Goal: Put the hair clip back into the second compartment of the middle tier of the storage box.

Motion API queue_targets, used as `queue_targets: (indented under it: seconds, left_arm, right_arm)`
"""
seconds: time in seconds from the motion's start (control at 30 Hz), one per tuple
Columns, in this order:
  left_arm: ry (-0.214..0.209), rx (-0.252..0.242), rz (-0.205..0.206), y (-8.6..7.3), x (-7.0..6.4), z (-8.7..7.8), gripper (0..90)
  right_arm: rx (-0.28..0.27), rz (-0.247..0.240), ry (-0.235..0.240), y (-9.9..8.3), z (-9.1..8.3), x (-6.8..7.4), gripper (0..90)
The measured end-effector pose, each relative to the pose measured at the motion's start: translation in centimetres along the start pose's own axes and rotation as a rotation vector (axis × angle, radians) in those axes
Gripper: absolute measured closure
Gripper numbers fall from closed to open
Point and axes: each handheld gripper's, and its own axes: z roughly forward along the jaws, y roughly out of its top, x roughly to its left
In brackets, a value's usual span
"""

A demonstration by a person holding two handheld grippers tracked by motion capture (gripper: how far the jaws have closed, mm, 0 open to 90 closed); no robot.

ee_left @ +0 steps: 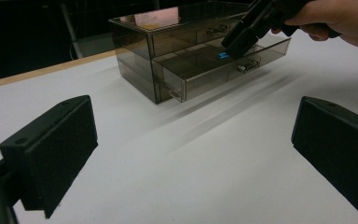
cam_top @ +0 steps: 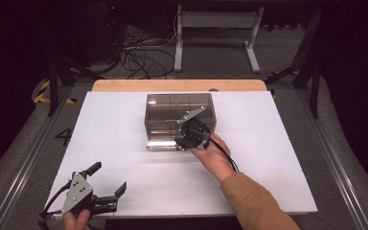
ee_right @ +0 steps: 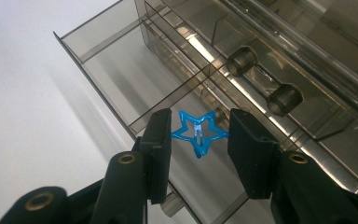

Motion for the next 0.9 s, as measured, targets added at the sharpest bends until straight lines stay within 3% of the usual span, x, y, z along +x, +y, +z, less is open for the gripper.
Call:
queue_targets:
  seconds: [0.33,0.63,0.9]
  left_arm:
    - [0.001,0.000,-0.001,0.0,0.0,0.0,0.8]
    - [0.000,0.001,-0.002,0.0,0.0,0.0,0.8]
    - [0.001,0.003,-0.004,0.0,0.0,0.0,0.8]
  right_arm:
    - [0.010,0.006,-0.006,0.0,0.2,-0.2,60.3]
    - [-0.004,0.016,0.018,0.0,0.1,-0.4,55.8]
    - [-0.064,0.008,0.040,0.1,-1.7,-0.1,55.7]
